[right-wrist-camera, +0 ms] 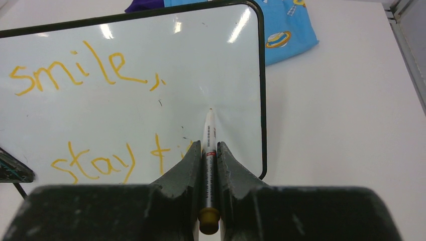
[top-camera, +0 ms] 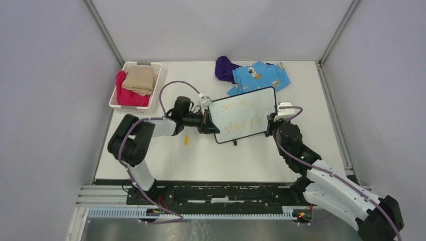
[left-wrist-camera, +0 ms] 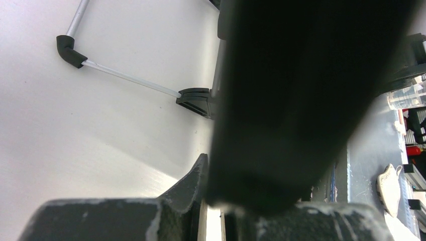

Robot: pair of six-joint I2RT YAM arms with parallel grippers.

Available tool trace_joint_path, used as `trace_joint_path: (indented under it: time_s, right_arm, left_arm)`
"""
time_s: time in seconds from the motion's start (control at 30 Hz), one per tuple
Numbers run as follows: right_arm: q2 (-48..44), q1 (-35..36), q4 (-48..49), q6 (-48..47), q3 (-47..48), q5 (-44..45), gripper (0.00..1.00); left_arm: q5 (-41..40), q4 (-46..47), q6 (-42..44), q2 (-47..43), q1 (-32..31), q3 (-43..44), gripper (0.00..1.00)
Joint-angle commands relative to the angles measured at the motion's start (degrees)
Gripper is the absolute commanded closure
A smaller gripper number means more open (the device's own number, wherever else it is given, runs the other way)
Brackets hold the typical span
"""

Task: Write a sentence on the whiteboard

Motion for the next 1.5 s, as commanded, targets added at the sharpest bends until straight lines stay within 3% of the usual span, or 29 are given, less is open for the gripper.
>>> trace_joint_path:
  time_s: [0.0, 0.57, 1.47]
  right_arm:
    - [1.03, -0.78, 2.88, -0.66, 2.69, 0.93, 1.00]
    - [3.27, -2.59, 4.25, 1.11, -0.79, -1.03, 1.00]
    - [-0.65, -2.69, -0.12, 4.99, -8.66, -3.87, 1.00]
  left_arm:
    - [-5.94, -6.78, 4.55, 2.89, -1.33, -0.39, 0.98]
    - [-6.11, -6.78, 4.62, 2.74, -1.40, -0.39, 0.98]
    - [-6.55, -7.47, 4.80, 3.19, -1.37, -0.13, 0.98]
